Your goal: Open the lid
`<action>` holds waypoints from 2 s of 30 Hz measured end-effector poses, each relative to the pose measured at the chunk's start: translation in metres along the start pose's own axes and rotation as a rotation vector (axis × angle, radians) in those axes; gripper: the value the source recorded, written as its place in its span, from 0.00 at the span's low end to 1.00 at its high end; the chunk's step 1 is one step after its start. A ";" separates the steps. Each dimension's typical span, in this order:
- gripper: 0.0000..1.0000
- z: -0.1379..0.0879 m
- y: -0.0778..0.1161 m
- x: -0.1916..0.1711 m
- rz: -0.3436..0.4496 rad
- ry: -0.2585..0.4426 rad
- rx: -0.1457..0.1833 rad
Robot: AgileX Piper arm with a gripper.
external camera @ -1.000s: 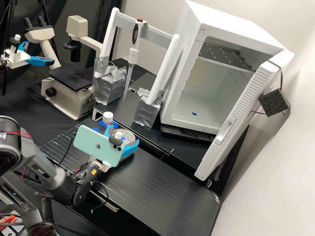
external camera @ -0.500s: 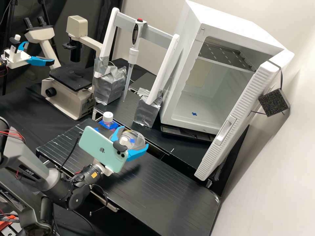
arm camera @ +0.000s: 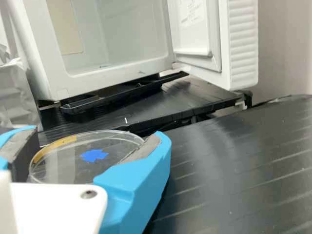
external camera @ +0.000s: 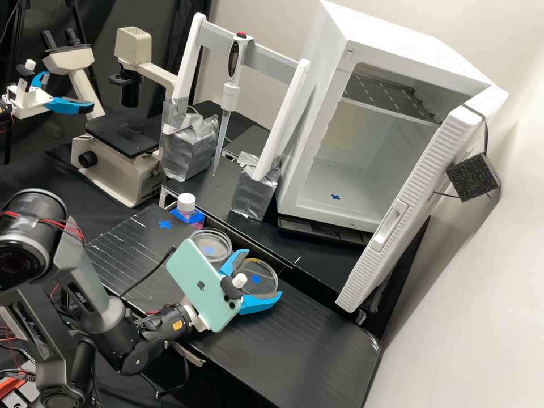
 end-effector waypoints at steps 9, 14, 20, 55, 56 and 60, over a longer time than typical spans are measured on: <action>0.00 0.004 -0.007 0.005 -0.023 -0.007 -0.036; 1.00 0.004 -0.007 0.006 -0.017 -0.002 -0.045; 1.00 0.002 -0.008 0.007 -0.020 0.003 -0.048; 1.00 -0.091 -0.036 -0.020 0.023 0.389 -0.154; 1.00 -0.092 -0.039 -0.020 0.028 0.387 -0.137; 1.00 -0.086 -0.052 -0.011 0.002 0.330 -0.093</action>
